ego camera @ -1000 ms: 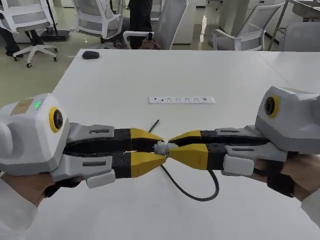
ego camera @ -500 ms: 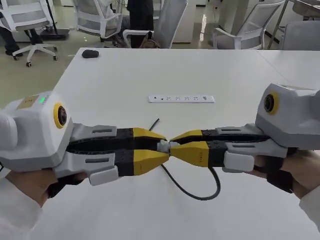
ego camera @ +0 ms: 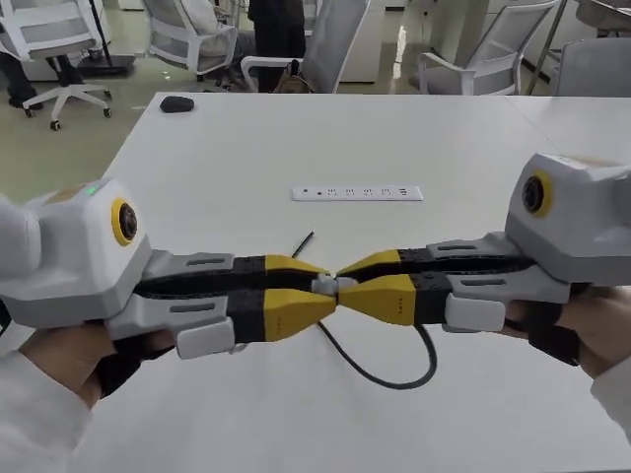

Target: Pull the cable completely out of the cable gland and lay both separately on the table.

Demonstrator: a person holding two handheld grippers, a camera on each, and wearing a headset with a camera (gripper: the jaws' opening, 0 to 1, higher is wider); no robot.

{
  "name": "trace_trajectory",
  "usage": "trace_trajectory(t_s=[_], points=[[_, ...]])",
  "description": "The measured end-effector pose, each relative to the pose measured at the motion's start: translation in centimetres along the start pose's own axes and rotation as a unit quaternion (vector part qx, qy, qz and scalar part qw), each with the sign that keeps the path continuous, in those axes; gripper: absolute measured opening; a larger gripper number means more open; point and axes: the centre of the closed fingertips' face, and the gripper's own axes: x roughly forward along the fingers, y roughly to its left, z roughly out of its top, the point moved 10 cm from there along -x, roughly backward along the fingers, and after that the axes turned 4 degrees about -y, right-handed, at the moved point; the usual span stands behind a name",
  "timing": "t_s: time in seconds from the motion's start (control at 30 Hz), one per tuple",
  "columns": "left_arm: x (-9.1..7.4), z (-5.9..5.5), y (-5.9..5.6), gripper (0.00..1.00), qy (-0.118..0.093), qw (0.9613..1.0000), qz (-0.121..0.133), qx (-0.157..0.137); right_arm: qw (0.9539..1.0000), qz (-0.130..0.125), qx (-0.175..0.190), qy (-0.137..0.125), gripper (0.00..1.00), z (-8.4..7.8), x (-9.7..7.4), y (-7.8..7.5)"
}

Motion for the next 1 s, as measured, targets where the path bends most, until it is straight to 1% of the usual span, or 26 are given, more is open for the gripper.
trace_trajectory(t_s=[0.1, 0.17, 0.2, 0.3, 0.4, 0.47, 0.5, 0.53, 0.7, 0.73, 0.77, 0.83, 0.87, 0.9, 0.93, 0.97, 1.0], points=[[0.16, -0.10, 0.09, 0.14, 0.000, 0.9999, 0.000, -0.011, 0.9999, 0.005, -0.009, 0.009, 0.08, 0.10, -0.02, -0.10], [0.26, -0.28, 0.27, 0.14, -0.001, 0.9997, 0.000, -0.023, 0.9995, 0.006, -0.024, 0.017, 0.08, 0.13, -0.03, -0.17], [0.29, -0.40, 0.35, 0.14, -0.004, 0.9994, -0.002, -0.034, 0.9992, 0.007, -0.034, 0.021, 0.08, 0.21, -0.01, -0.17], [0.36, -0.53, 0.44, 0.13, -0.012, 0.9986, -0.003, -0.051, 0.9989, 0.010, -0.042, 0.021, 0.08, 0.27, -0.03, -0.12], [0.45, -0.57, 0.50, 0.13, -0.013, 0.9980, -0.004, -0.062, 0.9979, 0.013, -0.059, 0.024, 0.09, 0.33, -0.07, -0.04], [0.47, -0.69, 0.59, 0.13, -0.010, 0.9972, -0.006, -0.074, 0.9959, 0.013, -0.084, 0.031, 0.09, 0.34, -0.09, 0.09], [0.46, -0.71, 0.60, 0.13, -0.012, 0.9969, -0.008, -0.077, 0.9950, 0.017, -0.094, 0.031, 0.09, 0.38, -0.05, 0.24], [0.41, -0.68, 0.61, 0.13, -0.021, 0.9960, -0.010, -0.087, 0.9944, 0.018, -0.100, 0.030, 0.09, 0.42, -0.05, 0.28], [0.34, -0.70, 0.66, 0.13, -0.028, 0.9952, -0.014, -0.093, 0.9927, 0.020, -0.115, 0.031, 0.09, 0.56, -0.01, 0.32], [0.32, -0.68, 0.65, 0.13, -0.029, 0.9950, -0.014, -0.094, 0.9917, 0.020, -0.123, 0.031, 0.09, 0.60, 0.01, 0.42], [0.31, -0.69, 0.63, 0.14, -0.029, 0.9950, -0.014, -0.095, 0.9899, 0.020, -0.135, 0.037, 0.09, 0.58, 0.01, 0.54], [0.23, -0.71, 0.61, 0.14, -0.026, 0.9959, -0.012, -0.085, 0.9879, 0.019, -0.148, 0.041, 0.10, 0.53, 0.12, 0.61], [0.17, -0.72, 0.56, 0.14, -0.024, 0.9967, -0.010, -0.076, 0.9885, 0.019, -0.144, 0.041, 0.10, 0.45, 0.15, 0.54], [0.11, -0.72, 0.50, 0.14, -0.019, 0.9977, -0.008, -0.065, 0.9909, 0.017, -0.128, 0.038, 0.11, 0.27, 0.13, 0.34], [0.06, -0.59, 0.50, 0.14, -0.024, 0.9983, -0.004, -0.053, 0.9920, 0.014, -0.122, 0.030, 0.11, 0.21, 0.12, 0.25], [-0.03, -0.24, 0.49, 0.14, -0.033, 0.9991, -0.003, -0.025, 0.9958, 0.008, -0.091, 0.009, 0.12, 0.21, 0.11, 0.11], [-0.10, -0.06, 0.36, 0.14, -0.035, 0.9994, -0.004, -0.008, 0.9983, 0.013, -0.056, -0.002, 0.12, 0.21, 0.08, 0.04]])
